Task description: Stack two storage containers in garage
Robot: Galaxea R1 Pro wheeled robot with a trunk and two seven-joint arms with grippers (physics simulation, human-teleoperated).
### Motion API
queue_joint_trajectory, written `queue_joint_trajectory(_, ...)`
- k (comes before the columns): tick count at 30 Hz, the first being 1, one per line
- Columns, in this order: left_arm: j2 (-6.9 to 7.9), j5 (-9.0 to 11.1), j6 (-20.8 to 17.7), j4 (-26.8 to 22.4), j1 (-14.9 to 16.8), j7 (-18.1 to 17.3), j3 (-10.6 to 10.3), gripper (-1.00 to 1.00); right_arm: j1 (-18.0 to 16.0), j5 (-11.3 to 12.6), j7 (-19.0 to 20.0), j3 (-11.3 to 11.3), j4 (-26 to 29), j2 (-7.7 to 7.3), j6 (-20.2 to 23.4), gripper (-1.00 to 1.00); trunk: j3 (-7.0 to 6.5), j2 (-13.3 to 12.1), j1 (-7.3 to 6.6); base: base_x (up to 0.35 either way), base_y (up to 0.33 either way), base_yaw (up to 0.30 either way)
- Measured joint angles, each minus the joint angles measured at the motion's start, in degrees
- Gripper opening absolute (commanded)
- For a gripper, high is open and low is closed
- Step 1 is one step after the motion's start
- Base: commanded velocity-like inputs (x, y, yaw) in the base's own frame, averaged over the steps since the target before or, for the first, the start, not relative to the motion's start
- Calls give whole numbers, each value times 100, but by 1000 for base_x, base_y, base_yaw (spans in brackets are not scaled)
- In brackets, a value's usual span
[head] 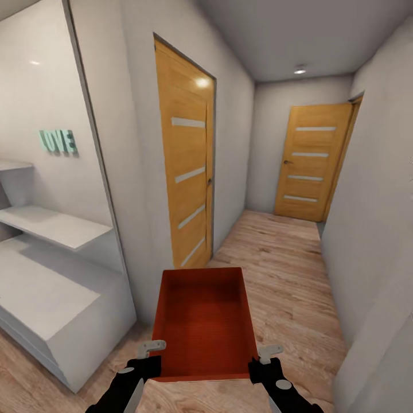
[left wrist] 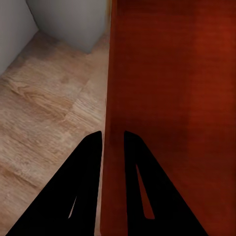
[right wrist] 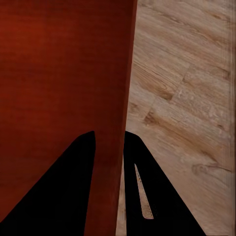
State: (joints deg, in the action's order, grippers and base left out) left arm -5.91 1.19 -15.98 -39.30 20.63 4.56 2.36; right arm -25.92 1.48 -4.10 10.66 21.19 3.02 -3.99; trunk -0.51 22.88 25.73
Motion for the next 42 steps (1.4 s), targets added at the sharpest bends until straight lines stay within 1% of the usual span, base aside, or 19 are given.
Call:
queue_joint_trajectory(17, -1, 2, 5, -4, -1, 0, -2, -100, -1, 2, 3, -3, -1, -1, -9, -100, 0, 0, 0, 327, 0, -21)
queue_joint_trajectory(39, 7, 16, 22, 13, 0, -2, -6, -100, 0, -16, -9, 1, 0, 4, -9, -100, 0, 0, 0, 327, 0, -265)
queue_joint_trajectory(42, 8, 44, 69, 56, 0, -2, -9, -100, 1, -42, -10, 0, -1, 1, -11, -100, 0, 0, 0, 327, 0, -246)
